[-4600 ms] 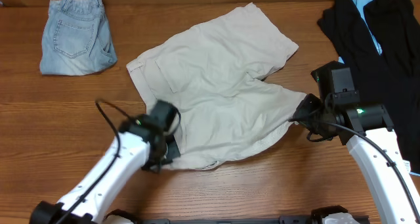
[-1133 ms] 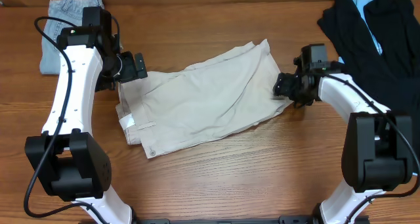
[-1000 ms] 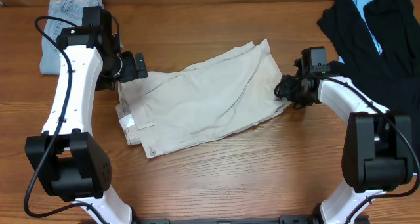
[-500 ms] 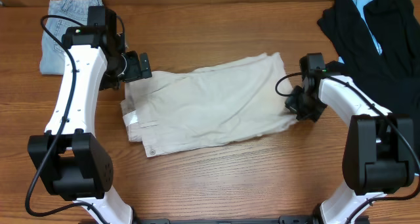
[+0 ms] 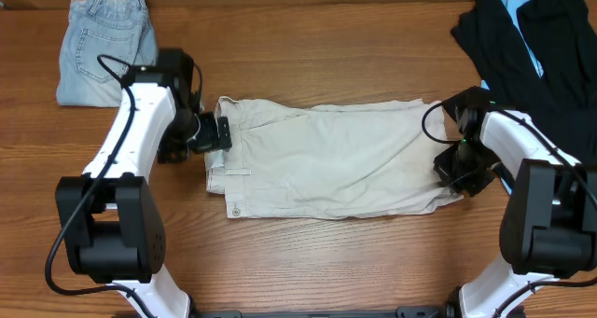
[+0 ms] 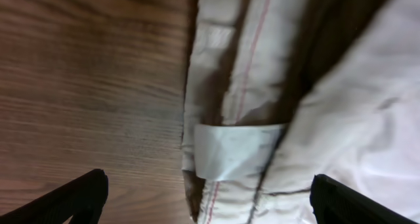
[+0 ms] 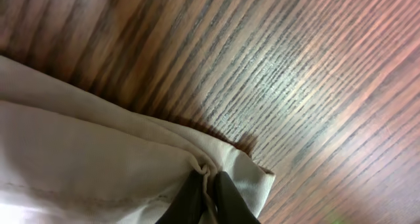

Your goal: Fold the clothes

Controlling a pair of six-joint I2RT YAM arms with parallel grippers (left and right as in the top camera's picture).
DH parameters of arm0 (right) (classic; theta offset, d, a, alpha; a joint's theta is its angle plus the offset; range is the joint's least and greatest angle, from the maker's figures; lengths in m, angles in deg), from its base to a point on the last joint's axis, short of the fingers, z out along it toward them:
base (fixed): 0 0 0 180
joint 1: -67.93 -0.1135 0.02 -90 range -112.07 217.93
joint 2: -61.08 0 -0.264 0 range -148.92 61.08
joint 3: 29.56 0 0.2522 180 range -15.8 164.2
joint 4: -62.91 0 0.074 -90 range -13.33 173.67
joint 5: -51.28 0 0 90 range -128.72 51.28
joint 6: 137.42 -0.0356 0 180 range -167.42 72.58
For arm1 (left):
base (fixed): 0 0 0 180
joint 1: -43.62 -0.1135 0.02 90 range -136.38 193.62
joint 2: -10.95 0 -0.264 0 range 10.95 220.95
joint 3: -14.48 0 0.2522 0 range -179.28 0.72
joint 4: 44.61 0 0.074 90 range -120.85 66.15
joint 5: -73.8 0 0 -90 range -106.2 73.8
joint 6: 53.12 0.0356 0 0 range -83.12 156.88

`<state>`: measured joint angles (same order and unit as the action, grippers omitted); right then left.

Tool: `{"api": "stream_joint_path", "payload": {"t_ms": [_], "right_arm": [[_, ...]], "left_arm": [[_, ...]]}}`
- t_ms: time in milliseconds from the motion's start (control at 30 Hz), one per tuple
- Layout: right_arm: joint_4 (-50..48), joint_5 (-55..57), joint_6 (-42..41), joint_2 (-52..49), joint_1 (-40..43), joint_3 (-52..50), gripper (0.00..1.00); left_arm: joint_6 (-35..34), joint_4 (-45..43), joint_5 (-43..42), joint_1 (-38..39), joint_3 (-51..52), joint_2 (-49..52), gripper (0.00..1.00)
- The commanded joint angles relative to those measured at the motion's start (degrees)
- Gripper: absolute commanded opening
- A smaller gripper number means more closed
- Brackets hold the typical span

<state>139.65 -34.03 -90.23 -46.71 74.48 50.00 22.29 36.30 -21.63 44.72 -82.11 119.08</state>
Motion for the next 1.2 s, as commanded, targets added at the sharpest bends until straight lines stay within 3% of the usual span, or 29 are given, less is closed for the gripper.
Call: {"api": "stream_joint_path", "payload": {"t_ms": [0,67,100,167,233,733,967,1067,1167], "right_arm": [[-0.02,-3.48,8.35,1.77,1.36,1.57,0.18],[0.72,-5.84,11.89,2.78,1.36,3.58,0.28],[2.12,-7.21,14.47,3.48,1.36,5.81,0.42],[4.11,-7.61,16.26,4.00,1.36,8.41,0.60],[6.08,-7.58,17.62,4.31,1.36,10.78,0.67],[7.58,-7.61,19.30,4.96,1.36,16.31,0.70],[7.19,-7.65,19.28,4.96,1.36,16.31,0.70],[6.97,-8.20,19.28,4.96,1.33,16.31,0.70],[6.08,-10.05,19.30,4.96,1.33,16.31,0.70]], "left_arm": [[0.39,-1.44,-1.77,-0.44,1.18,0.07,1.00],[3.50,-2.93,-5.27,-0.44,1.18,-0.04,1.00],[8.15,-4.72,-9.73,-0.35,1.27,-0.02,1.00],[11.34,-6.29,-11.19,0.00,1.86,-0.02,1.00],[12.41,-6.86,-11.13,0.24,2.73,0.09,1.00],[12.92,-15.87,-11.13,0.48,13.84,0.20,1.00],[11.52,-21.46,-11.15,2.78,19.30,0.20,0.95],[9.40,-23.34,-11.15,4.33,20.20,0.20,0.89],[7.52,-25.57,-11.19,6.75,20.52,0.20,0.67]]}}
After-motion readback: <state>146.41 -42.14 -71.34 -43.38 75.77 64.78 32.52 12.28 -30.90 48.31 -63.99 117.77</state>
